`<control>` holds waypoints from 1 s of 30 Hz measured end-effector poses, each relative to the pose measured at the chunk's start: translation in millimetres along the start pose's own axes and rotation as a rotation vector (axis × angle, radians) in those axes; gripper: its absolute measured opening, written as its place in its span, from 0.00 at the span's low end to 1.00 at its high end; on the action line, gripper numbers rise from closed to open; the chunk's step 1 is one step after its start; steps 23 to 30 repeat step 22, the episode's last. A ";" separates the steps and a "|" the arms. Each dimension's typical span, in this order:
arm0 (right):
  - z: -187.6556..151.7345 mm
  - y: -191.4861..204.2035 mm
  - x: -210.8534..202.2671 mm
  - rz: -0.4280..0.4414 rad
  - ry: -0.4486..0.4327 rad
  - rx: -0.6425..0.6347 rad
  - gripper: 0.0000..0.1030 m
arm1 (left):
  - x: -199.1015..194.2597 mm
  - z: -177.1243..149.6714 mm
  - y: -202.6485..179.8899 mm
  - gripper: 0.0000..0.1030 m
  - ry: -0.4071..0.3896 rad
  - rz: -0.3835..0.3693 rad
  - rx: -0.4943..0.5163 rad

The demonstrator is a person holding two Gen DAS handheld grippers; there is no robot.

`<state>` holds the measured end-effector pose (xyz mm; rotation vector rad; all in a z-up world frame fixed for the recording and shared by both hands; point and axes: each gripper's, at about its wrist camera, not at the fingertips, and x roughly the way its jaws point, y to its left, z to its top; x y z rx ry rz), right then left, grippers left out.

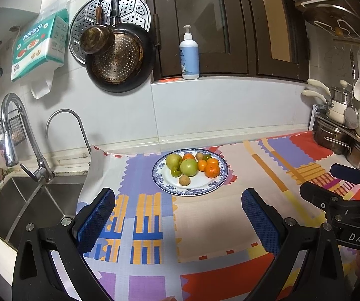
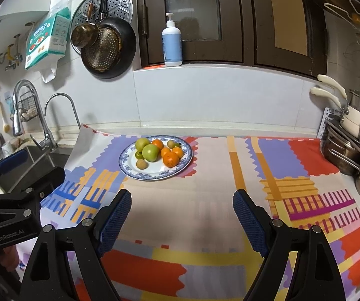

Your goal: Organize fruits

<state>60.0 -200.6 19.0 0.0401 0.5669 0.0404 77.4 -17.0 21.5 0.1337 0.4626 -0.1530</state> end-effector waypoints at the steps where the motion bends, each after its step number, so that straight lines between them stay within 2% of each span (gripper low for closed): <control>1: -0.4 -0.2 -0.7 -0.001 -0.001 0.000 0.81 | -0.3 -0.1 -0.3 1.00 -0.001 0.001 -0.001; 30: -5.6 0.8 -4.7 0.004 0.011 -0.006 0.81 | -3.3 -5.1 0.9 1.00 0.012 0.001 0.001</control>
